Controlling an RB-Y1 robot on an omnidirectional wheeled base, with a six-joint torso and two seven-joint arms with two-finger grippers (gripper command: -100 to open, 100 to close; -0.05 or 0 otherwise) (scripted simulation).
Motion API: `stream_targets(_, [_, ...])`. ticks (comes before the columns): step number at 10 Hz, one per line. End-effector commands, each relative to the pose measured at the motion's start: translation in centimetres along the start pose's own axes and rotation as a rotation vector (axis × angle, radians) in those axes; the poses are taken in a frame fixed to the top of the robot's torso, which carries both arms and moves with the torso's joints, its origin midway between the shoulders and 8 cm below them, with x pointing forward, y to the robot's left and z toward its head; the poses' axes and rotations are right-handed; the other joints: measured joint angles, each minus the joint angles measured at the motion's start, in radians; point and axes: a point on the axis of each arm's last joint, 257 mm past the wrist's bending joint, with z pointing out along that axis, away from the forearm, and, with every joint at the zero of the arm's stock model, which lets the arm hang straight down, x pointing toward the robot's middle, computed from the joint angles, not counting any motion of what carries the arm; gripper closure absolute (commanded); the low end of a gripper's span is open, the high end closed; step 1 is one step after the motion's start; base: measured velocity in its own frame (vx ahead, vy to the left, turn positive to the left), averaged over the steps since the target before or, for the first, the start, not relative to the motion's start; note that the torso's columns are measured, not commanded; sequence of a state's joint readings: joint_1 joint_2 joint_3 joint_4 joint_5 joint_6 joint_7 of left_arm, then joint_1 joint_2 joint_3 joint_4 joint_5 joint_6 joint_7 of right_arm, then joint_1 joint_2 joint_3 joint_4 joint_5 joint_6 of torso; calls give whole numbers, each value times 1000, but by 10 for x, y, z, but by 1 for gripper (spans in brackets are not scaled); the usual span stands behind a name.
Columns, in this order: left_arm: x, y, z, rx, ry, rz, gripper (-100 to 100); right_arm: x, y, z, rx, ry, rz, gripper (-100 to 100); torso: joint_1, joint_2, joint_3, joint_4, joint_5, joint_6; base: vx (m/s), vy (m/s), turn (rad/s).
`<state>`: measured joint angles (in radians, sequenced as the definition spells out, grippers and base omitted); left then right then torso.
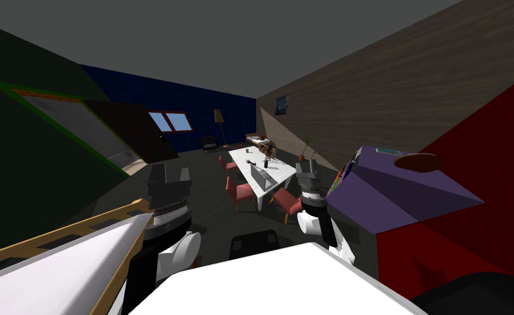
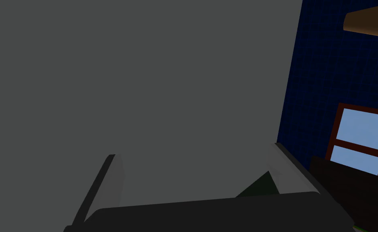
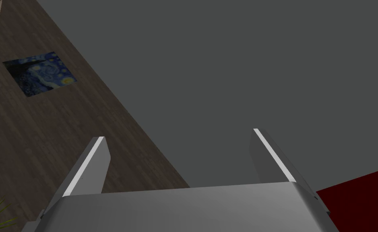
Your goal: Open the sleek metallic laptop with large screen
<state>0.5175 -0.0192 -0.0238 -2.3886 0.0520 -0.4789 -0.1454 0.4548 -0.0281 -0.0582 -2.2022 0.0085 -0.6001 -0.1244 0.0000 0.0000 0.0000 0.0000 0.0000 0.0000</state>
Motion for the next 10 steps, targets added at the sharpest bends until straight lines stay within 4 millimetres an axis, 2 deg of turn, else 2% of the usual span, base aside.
stream_targets(1, [0, 0, 0, 0, 0, 0, 0, 0, 0, 0, 0, 0, 0, 0, 0, 40, -82, 41, 0, 0, 0, 0, 0])
stream_targets(9, [0, 0, 0, 0, 0, 0, 0, 0, 0, 0, 0, 0, 0, 0, 0, 618, -1234, 617, 0, 0, 0, 0, 0])
stream_targets(10, [0, 0, 0, 0, 0, 0, 0, 5, -5, 0, 12, 43, -45, -100, 0, 691, -1382, 691, 0, 0, 14, 6, 14])
